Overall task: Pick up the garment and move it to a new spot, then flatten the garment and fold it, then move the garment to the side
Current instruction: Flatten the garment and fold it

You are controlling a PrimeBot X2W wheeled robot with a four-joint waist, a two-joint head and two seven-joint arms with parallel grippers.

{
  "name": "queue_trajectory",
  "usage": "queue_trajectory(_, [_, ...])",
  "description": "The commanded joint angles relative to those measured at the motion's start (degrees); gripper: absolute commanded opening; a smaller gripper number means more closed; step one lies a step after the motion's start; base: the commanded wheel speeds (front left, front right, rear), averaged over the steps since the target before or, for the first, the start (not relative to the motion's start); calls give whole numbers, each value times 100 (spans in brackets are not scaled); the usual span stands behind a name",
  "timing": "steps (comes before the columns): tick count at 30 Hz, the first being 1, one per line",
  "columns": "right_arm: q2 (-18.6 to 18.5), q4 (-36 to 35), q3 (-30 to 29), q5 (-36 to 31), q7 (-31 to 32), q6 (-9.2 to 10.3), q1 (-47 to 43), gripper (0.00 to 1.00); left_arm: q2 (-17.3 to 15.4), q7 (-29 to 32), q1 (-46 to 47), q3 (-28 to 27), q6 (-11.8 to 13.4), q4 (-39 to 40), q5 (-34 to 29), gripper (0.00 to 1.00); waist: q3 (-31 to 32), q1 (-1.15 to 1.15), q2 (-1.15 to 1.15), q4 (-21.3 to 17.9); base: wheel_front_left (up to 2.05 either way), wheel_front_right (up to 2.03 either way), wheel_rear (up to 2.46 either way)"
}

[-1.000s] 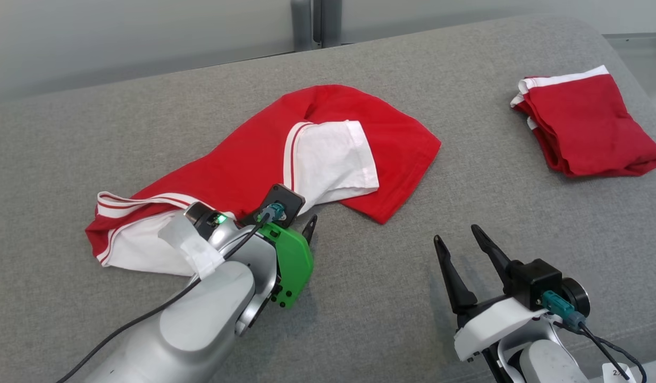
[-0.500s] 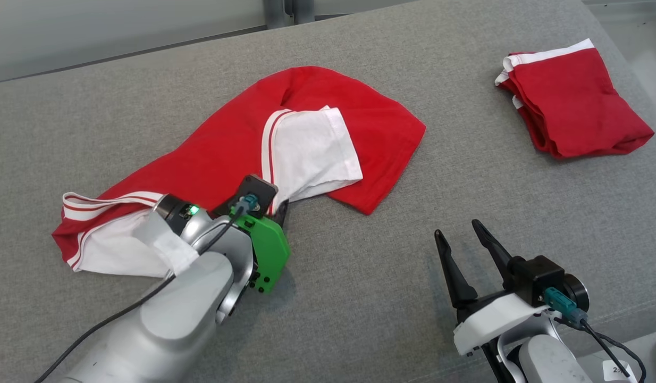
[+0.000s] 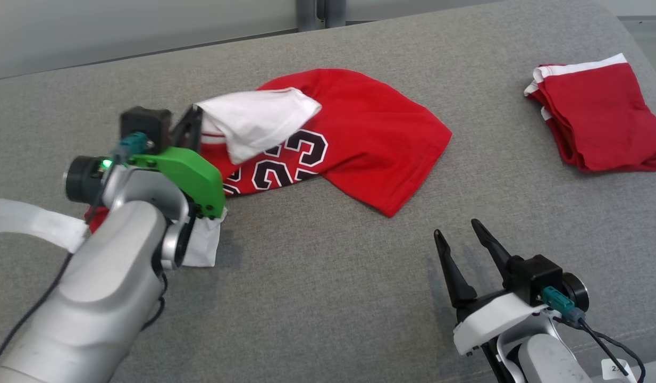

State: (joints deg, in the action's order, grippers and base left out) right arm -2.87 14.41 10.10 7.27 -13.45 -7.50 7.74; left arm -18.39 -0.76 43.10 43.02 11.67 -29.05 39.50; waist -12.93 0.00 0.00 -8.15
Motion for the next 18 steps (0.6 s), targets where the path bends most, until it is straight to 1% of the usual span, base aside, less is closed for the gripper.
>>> queue_trajectory(1, [-5,-26,15,-28,7,2,52,100,-178,-110,107,-187,108,67,69,0,-3,0,0,65,0,0,0])
queue_trajectory(3, [-4,-50,32,-43,22,2,46,100,-338,-187,191,-357,161,100,112,0,-26,0,0,93,0,0,0])
queue_trajectory(7, [-4,-86,89,-93,72,2,91,100,-608,-237,385,-578,163,-54,163,0,-92,0,0,82,0,0,0])
queue_trajectory(9, [-4,-101,99,-104,78,2,103,100,-660,-259,451,-612,153,-113,161,0,-110,0,0,65,0,0,0])
queue_trajectory(14, [-5,-156,146,-206,143,2,131,100,-889,-272,778,-683,129,-556,50,0,-200,0,0,-64,0,0,0])
queue_trajectory(15, [-5,-177,164,-227,167,2,145,100,-985,-294,918,-711,165,-768,4,0,-236,0,0,-118,0,0,0])
queue_trajectory(16, [-3,-192,180,-237,166,2,154,100,-1012,-291,969,-742,168,-891,20,13,-252,0,0,-149,0,0,0])
queue_trajectory(17, [-4,-200,183,-249,182,2,158,100,-1009,-329,1023,-767,157,-986,43,100,-266,0,0,-171,0,0,0])
queue_trajectory(18, [-4,-208,183,-257,192,2,156,100,-996,-366,1072,-790,109,-1072,71,100,-275,0,0,-184,0,0,0])
